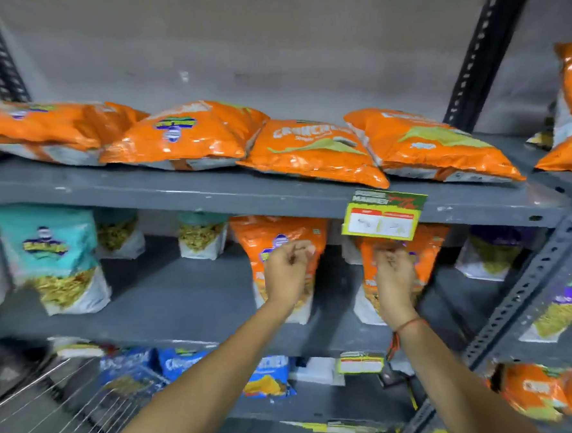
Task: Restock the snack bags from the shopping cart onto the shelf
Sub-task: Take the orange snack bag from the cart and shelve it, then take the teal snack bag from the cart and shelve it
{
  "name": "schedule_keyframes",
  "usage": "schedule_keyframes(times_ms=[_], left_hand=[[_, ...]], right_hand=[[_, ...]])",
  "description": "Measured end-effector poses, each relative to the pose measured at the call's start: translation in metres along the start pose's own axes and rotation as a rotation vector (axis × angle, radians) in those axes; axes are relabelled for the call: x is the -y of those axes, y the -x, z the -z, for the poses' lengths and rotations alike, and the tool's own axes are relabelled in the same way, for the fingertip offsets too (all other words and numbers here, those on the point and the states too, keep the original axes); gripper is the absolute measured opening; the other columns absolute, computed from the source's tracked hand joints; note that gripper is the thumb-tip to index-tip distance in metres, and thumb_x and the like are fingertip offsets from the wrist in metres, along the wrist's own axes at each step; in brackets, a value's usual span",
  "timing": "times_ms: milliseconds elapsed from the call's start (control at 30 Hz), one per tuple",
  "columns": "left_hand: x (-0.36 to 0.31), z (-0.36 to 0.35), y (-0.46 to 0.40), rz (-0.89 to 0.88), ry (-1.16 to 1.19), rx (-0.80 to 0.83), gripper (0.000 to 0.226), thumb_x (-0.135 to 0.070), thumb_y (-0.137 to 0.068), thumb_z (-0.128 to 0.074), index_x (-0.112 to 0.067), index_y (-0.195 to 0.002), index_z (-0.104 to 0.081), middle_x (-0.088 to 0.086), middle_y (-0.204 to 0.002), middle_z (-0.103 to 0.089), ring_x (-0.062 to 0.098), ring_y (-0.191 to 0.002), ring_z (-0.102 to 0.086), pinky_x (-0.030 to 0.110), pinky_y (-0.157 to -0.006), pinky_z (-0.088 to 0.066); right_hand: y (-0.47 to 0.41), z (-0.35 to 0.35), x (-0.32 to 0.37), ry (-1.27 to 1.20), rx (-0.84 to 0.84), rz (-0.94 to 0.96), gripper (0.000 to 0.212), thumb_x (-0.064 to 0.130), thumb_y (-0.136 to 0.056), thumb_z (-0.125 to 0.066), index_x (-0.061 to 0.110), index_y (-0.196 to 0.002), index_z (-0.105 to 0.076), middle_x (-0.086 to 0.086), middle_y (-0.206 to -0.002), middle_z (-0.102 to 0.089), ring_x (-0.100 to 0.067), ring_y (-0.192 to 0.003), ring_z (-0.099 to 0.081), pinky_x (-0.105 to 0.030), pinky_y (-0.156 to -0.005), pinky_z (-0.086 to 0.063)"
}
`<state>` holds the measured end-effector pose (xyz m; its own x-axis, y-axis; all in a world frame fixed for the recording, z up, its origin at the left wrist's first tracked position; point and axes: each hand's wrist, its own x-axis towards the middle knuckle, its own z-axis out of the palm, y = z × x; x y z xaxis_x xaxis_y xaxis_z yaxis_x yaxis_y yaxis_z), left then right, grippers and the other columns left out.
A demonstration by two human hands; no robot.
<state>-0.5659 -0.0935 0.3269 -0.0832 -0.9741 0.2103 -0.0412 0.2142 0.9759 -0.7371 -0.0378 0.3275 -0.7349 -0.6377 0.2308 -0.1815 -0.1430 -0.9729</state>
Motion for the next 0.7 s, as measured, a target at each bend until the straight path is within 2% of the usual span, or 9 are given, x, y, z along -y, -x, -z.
schedule_keyframes(times_ms=[67,133,200,300,433,500,567,633,700], left_hand=[[-0.005,0.050,0.006,0.004,0.018,-0.083,0.009,-0.030,-0.076,-0.067,-0.032,-0.082,-0.074,0.005,-0.083,-0.077,0.022,-0.079,-0.071,0.041,-0.082,-0.056],[-0.009,0.108,0.015,-0.013,0.028,-0.154,0.013,-0.030,-0.076,-0.067,-0.029,-0.087,-0.074,0.007,-0.082,-0.075,0.017,-0.074,-0.065,0.038,-0.080,-0.054],[-0.010,0.174,0.026,-0.022,0.007,-0.238,0.013,-0.026,-0.076,-0.068,-0.028,-0.089,-0.072,0.007,-0.080,-0.072,0.008,-0.069,-0.061,0.032,-0.076,-0.050],[-0.005,0.277,0.054,-0.006,-0.062,-0.372,0.017,-0.016,-0.082,-0.070,-0.013,-0.098,-0.073,0.015,-0.092,-0.075,-0.010,-0.065,-0.061,0.019,-0.074,-0.051],[0.009,0.410,0.113,0.061,-0.222,-0.591,0.021,-0.028,-0.080,-0.069,-0.015,-0.096,-0.075,0.008,-0.088,-0.078,0.005,-0.075,-0.068,0.032,-0.079,-0.056],[0.022,0.465,0.147,0.156,-0.337,-0.679,0.023,-0.035,-0.078,-0.070,-0.019,-0.095,-0.075,-0.002,-0.083,-0.077,0.007,-0.076,-0.070,0.034,-0.080,-0.058],[0.041,0.514,0.182,0.316,-0.462,-0.758,0.025,-0.036,-0.079,-0.070,-0.020,-0.097,-0.074,-0.001,-0.088,-0.078,0.010,-0.081,-0.070,0.029,-0.077,-0.055],[0.066,0.554,0.219,0.544,-0.615,-0.747,0.025,-0.035,-0.079,-0.069,-0.022,-0.100,-0.074,0.003,-0.099,-0.078,0.017,-0.092,-0.071,0.027,-0.077,-0.050],[0.094,0.584,0.254,0.790,-0.754,-0.635,0.023,-0.030,-0.080,-0.064,-0.018,-0.097,-0.073,0.011,-0.104,-0.076,0.028,-0.100,-0.069,0.036,-0.083,-0.054]], right_hand=[[0.033,-0.041,0.016,-0.047,0.136,0.012,0.008,0.021,-0.090,-0.060,0.027,-0.086,-0.061,-0.010,-0.083,-0.066,-0.015,-0.068,-0.057,-0.035,-0.065,-0.044],[0.070,-0.084,0.032,-0.072,0.277,0.052,0.014,0.013,-0.091,-0.058,0.027,-0.090,-0.063,-0.017,-0.090,-0.068,-0.019,-0.076,-0.059,-0.035,-0.071,-0.046],[0.114,-0.130,0.048,-0.100,0.437,0.064,0.020,0.009,-0.091,-0.057,0.028,-0.086,-0.062,-0.011,-0.086,-0.067,-0.012,-0.074,-0.060,-0.022,-0.070,-0.048],[0.186,-0.197,0.067,-0.119,0.697,0.055,0.022,0.006,-0.092,-0.056,0.026,-0.085,-0.060,-0.002,-0.079,-0.064,0.006,-0.060,-0.060,-0.005,-0.055,-0.045],[0.290,-0.266,0.069,-0.115,1.011,0.029,0.015,0.015,-0.090,-0.061,0.028,-0.085,-0.064,0.000,-0.080,-0.067,0.001,-0.067,-0.062,-0.010,-0.061,-0.047],[0.339,-0.292,0.060,-0.083,1.172,0.022,0.013,0.015,-0.089,-0.062,0.028,-0.086,-0.065,-0.001,-0.085,-0.068,-0.009,-0.077,-0.063,-0.021,-0.071,-0.050],[0.380,-0.316,0.044,-0.011,1.335,0.038,0.011,0.013,-0.088,-0.064,0.024,-0.090,-0.067,-0.002,-0.085,-0.067,-0.014,-0.081,-0.063,-0.027,-0.076,-0.050],[0.416,-0.337,0.022,0.121,1.515,0.068,0.010,0.012,-0.085,-0.066,0.018,-0.092,-0.066,0.000,-0.080,-0.065,-0.012,-0.076,-0.060,-0.021,-0.073,-0.048],[0.445,-0.354,-0.010,0.291,1.713,0.063,0.012,0.011,-0.082,-0.070,0.019,-0.090,-0.065,0.001,-0.077,-0.065,-0.012,-0.073,-0.060,-0.017,-0.072,-0.047]])
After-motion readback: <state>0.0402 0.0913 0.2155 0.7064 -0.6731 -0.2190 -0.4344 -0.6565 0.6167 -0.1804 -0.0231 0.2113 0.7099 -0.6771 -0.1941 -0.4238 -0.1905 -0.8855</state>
